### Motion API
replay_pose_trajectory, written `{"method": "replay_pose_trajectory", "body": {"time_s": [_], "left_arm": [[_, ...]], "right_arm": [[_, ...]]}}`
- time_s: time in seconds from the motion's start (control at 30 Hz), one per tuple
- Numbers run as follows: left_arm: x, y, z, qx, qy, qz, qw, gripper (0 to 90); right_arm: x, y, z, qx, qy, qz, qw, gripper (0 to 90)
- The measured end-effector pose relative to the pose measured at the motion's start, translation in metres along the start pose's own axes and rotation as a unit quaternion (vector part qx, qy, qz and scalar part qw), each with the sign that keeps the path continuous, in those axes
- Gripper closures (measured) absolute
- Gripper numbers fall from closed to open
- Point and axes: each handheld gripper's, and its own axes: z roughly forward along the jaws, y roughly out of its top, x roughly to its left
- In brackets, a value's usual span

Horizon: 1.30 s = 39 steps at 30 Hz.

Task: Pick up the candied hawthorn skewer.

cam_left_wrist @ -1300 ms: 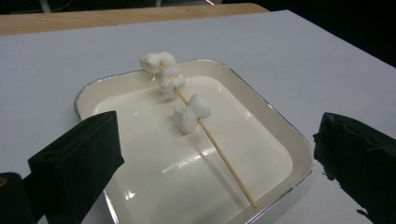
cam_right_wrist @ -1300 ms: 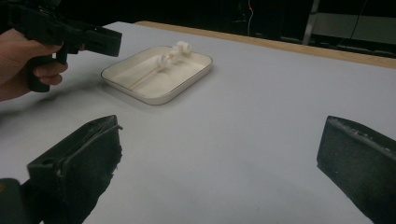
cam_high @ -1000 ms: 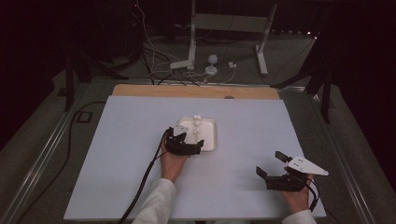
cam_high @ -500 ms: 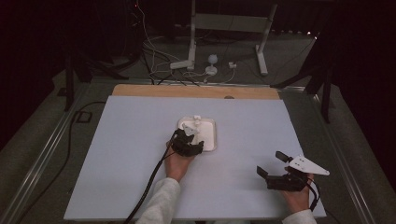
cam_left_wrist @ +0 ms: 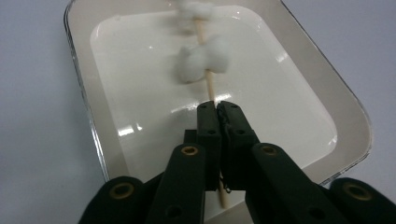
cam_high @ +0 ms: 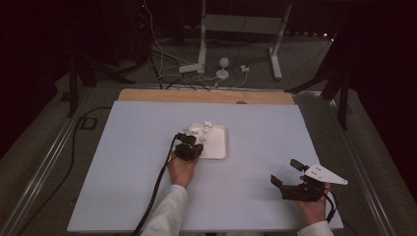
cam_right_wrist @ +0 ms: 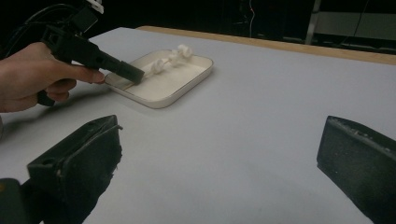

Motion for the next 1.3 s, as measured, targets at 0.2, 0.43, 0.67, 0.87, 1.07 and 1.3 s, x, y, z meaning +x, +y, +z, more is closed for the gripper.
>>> {"method": "replay_pose_trajectory", "body": {"time_s": [0.2, 0.43, 0.67, 0.87, 1.07, 1.3], "left_arm": [[0.004, -0.001, -0.001, -0.001, -0.03, -0.019, 0.9994, 90.0], [0.001, -0.001, -0.008, -0.006, -0.063, -0.025, 0.9977, 90.0], [0.002, -0.006, -0.014, 0.011, -0.072, -0.017, 0.9972, 90.0], [0.006, -0.007, -0.008, 0.037, -0.086, -0.03, 0.9952, 86.9], [0.007, -0.006, -0.013, 0.027, -0.08, -0.025, 0.9961, 89.9], [0.011, -0.005, -0.027, 0.002, -0.087, -0.021, 0.996, 90.0]], "right_arm": [[0.0, 0.0, 0.0, 0.001, -0.001, -0.002, 1.0, 0.0], [0.0, 0.0, 0.0, 0.002, 0.0, 0.0, 1.0, 0.0], [0.0, 0.0, 0.001, 0.003, 0.001, -0.002, 1.0, 0.0], [0.001, 0.0, 0.001, 0.005, 0.002, -0.002, 1.0, 0.0], [0.0, 0.0, 0.001, 0.004, 0.001, -0.001, 1.0, 0.0], [0.0, 0.0, 0.002, 0.006, 0.002, 0.0, 1.0, 0.0]]}}
